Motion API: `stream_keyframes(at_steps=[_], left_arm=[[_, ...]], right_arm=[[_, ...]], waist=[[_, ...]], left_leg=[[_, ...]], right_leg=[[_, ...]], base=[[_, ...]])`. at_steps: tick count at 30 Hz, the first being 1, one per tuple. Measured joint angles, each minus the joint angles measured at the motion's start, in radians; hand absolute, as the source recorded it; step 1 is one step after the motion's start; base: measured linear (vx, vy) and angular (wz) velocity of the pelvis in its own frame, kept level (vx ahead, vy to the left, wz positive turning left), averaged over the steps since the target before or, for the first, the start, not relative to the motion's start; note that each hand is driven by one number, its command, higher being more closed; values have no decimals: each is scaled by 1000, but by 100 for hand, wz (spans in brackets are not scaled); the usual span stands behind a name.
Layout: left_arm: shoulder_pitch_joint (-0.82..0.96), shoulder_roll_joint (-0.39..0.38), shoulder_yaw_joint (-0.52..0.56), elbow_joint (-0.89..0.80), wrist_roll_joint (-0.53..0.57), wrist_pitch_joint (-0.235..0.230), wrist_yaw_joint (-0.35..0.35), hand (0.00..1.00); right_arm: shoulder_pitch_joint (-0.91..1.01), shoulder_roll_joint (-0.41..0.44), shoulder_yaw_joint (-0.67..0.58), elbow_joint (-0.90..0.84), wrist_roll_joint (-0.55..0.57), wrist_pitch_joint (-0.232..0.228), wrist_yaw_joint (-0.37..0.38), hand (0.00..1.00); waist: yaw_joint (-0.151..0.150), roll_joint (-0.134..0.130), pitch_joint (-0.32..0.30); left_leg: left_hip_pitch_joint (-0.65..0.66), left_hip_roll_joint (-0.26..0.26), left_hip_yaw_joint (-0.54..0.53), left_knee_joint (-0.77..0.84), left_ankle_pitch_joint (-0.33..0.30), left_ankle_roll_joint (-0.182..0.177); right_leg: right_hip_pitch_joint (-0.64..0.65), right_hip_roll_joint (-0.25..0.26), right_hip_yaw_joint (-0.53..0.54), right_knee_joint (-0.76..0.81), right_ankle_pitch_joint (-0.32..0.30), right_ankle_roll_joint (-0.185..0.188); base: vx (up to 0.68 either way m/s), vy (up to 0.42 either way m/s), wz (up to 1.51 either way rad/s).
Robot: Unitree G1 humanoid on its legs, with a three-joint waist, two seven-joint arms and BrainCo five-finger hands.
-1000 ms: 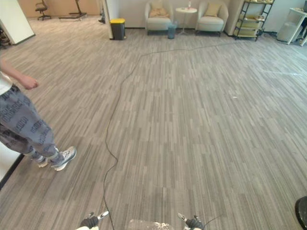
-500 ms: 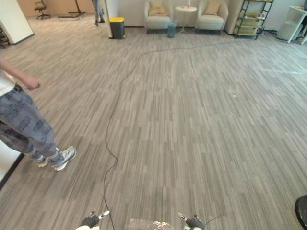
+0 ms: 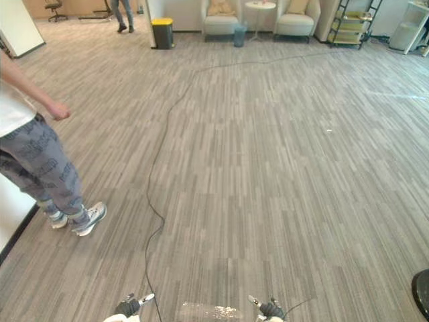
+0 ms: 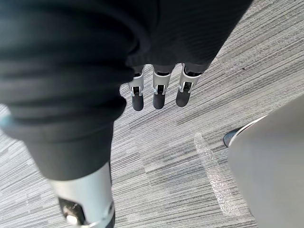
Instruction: Pick up cushions and gather them together orderly.
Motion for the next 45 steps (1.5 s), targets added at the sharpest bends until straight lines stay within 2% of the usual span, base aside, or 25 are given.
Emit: stream_keyframes(at_steps=[2,4,8,9,11,13,15,16,17,20,22,23,24,25,26,28,31,34,35,36,37,38,40,42,45], left_arm=[[-11,6,12,-8,-1,0,-1,0],[-15,3,13,-42,-1,-2,-2,0],[-14,-8,42,-82,-10,-7,-5,0],[-14,-8,41,-88,-34,-9,-6,0],[-14,-7,41,-90,-51,-13,-7,0],[-14,-8,42,-95,-84,-26,-9,0],[-14,-9,44,-97,-102,-32,-10,0],[-15,-8,49,-97,-105,-34,-10,0],[-15,-1,52,-94,-102,-36,-14,0],[-15,8,82,-86,-99,-32,-22,0],[-17,24,74,-67,-97,-28,-21,0],[-26,34,65,-53,-92,-26,-21,0],[-31,47,45,-34,-76,-22,-19,0],[-38,53,29,-24,-73,-18,-19,0],[-48,49,23,-20,-67,-13,-17,0],[-50,42,14,-13,-57,-3,-15,0],[-63,30,6,-2,-60,-5,-23,0],[-80,-2,-24,6,-61,-7,-26,0],[-85,-12,-32,9,-61,-8,-27,0],[-99,-51,-28,21,-59,-9,-28,0],[-100,-76,-19,22,-59,-8,-30,0],[-100,-88,-2,21,-55,-8,-30,0],[-100,-90,19,9,-47,-7,-28,0],[-91,-86,48,-28,-40,-8,-29,0],[-92,-83,44,-77,-45,-21,-26,0]], right_arm=[[0,3,0,-15,0,0,0,0],[2,1,-6,-38,2,-2,0,0],[2,-9,14,-37,1,-8,1,0],[-2,-10,14,-37,0,-8,-2,0],[-5,-10,14,-35,-1,-7,-4,0],[-9,-10,17,-35,-5,-6,-4,0],[-8,-11,21,-34,-9,-6,-5,0],[-5,-11,33,-30,-13,-2,-5,0],[-2,-8,43,-25,-20,2,-3,0],[3,16,48,-31,-45,4,4,0],[3,31,40,-30,-51,6,6,0],[3,40,26,-36,-51,4,10,0],[1,39,27,-35,-51,1,15,0],[0,36,29,-37,-51,1,19,0],[-1,23,29,-46,-54,1,22,0],[-3,17,27,-83,-54,-10,22,0],[-7,19,14,-140,-53,-29,27,0],[-6,0,12,-138,-56,-30,34,0],[-4,-6,9,-115,-54,-30,34,0],[-20,-46,10,-97,-58,-25,32,0],[-25,-63,6,-93,-57,-20,31,0],[-27,-69,2,-96,-57,-19,29,0],[-26,-71,-3,-101,-57,-17,22,0],[-26,-68,31,-94,-57,-15,17,0],[-27,-54,113,-73,-55,-12,15,0]], waist=[[0,-10,18],[5,0,44],[8,1,54],[9,4,56],[11,4,57],[25,1,58],[32,0,58],[42,-11,52],[42,-19,37],[41,-54,20],[40,-82,19],[38,-94,24],[36,-94,22],[35,-96,22],[34,-87,28],[22,-64,40],[-17,-51,52],[-19,-52,52],[-27,-55,53],[-35,-14,57],[-41,26,58],[-49,44,62],[-54,71,72],[-36,67,80],[-10,21,82]], left_leg=[[-55,6,1,115,-56,2],[-187,67,54,433,-184,0],[-357,150,81,860,-206,16],[-388,172,86,916,-243,14],[-416,183,89,895,-271,14],[-453,179,113,725,-253,9],[-472,163,111,561,-153,-15],[-465,142,127,569,-104,-9],[-467,117,146,592,-157,12],[-445,70,174,613,-219,72],[-368,13,168,584,-267,81],[-307,-16,165,557,-290,85],[-261,-32,164,544,-302,90],[-219,-39,164,531,-307,97],[-144,-40,161,487,-311,103],[-33,-29,159,391,-311,103],[90,-6,153,306,-333,72],[184,-12,112,234,-339,69],[209,-24,68,218,-339,69],[224,5,34,221,-329,52],[205,39,10,278,-310,18],[173,66,-9,374,-297,-2],[21,158,-58,793,-188,-91],[-108,225,-57,1108,-195,-108],[-284,226,-18,1167,-224,-66]], right_leg=[[-17,-11,-2,33,-16,-6],[-32,-5,-10,84,-47,-17],[-21,-4,-10,165,-141,-39],[4,-9,-10,165,-150,-40],[24,-23,-6,155,-160,-37],[54,-75,17,124,-178,-9],[78,-122,41,85,-196,23],[101,-150,65,56,-206,29],[112,-177,92,37,-184,5],[99,-219,173,96,-69,39],[36,-245,207,319,0,110],[-37,-246,248,532,92,127],[-118,-234,282,733,124,168],[-181,-222,282,864,123,174],[-274,-204,249,975,89,142],[-409,-169,182,1021,22,110],[-578,-135,35,862,-28,77],[-620,-108,-61,481,44,27],[-619,-102,-46,430,136,-34],[-609,-96,-70,471,80,-55],[-594,-79,-88,485,35,-62],[-571,-69,-104,491,5,-69],[-462,-15,-119,450,-51,-88],[-313,40,-111,365,-73,-113],[-142,53,-61,244,-95,-126]], base=[[5,-67,6],[-3,-63,6],[74,47,6],[199,107,0],[237,147,-5],[372,274,-26],[389,329,-43],[571,432,-45],[533,373,-36],[551,360,1],[616,327,22],[518,217,24],[467,145,26],[440,104,13],[431,98,-5],[416,63,-15],[476,-50,5],[489,-170,28],[594,-212,60],[590,-232,49],[578,-238,29],[569,-263,23],[655,-278,-6],[602,-210,-49],[522,-136,-51]])
